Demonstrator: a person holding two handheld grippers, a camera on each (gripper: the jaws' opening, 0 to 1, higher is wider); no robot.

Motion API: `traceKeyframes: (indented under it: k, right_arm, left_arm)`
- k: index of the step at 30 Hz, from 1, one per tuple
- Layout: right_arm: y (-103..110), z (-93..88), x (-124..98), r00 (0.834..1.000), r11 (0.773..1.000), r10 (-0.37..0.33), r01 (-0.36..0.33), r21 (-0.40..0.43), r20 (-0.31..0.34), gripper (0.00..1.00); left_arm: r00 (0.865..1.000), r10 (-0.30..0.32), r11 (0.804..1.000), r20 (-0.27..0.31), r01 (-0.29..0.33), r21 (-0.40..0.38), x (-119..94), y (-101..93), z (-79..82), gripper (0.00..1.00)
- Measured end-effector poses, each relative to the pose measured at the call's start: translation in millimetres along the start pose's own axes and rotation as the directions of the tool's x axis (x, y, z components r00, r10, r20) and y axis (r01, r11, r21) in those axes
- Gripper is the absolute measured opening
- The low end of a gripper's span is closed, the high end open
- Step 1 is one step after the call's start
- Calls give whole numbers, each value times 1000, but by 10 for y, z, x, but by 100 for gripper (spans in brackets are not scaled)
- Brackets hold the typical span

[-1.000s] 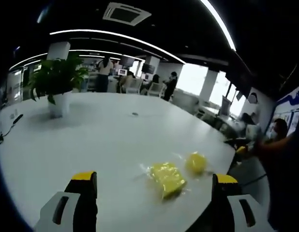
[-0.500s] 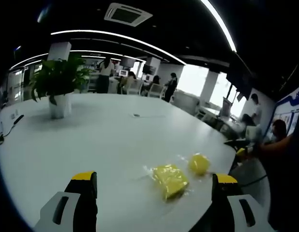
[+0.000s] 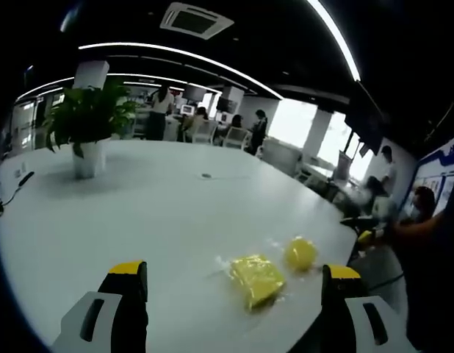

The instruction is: Compare the silicone blocks by pressing each to a similar depth, holding the contact briefly, and releasing to observe deformation and rebound differences across the visible hardness samples.

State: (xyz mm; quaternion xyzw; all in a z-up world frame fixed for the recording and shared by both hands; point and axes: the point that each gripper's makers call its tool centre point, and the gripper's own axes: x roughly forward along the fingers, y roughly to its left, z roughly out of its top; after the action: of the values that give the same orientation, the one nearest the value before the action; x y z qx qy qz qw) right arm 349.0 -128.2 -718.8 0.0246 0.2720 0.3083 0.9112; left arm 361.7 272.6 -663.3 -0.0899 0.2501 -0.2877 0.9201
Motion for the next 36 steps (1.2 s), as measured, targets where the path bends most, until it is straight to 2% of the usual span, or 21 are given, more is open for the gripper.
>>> traceKeyframes:
  k: [5,7,8,16,22,24,27,29,34,36]
  right_arm:
    - [18,-30,-12,1000,1000,-2,2,2,-6,96]
    - [27,-33,-14,1000,1000,-3,3,1,-7,96]
    - [28,-31,-14,1000,1000,-3,3,0,-6,96]
    - [49,-12,4,1000,1000,-1,1,-7,-9,96]
    - [74,-14,32,1000,1000,5,-6,-19,-15,96]
    - [81,-17,38,1000,1000,6,-7,-23,-19,96]
    - [78,-30,43,1000,1000,6,-6,-30,-25,96]
    - [66,-74,48,998,996,-7,2,-94,-56,96]
    - [83,-47,47,999,996,3,-7,-87,-46,96]
    - [55,-45,56,999,996,0,-4,-88,-44,96]
  left_arm:
    - [1000,-10,998,-12,9,-57,43,8,39,100]
    - [1000,-25,988,-1,24,-153,65,2,77,100]
    - [1000,-27,986,4,27,-165,75,13,87,100]
    - [998,-31,979,-47,21,-200,204,58,-37,99]
    - [994,-65,965,-93,39,-260,319,45,-208,98]
    - [992,-64,966,-110,34,-257,350,49,-248,97]
    - [989,-68,966,-129,33,-258,391,47,-273,96]
    - [988,-69,965,-136,32,-260,423,62,-278,95]
    - [986,-73,956,-149,27,-290,517,84,-291,90]
    - [987,-69,948,-147,19,-316,553,106,-295,86]
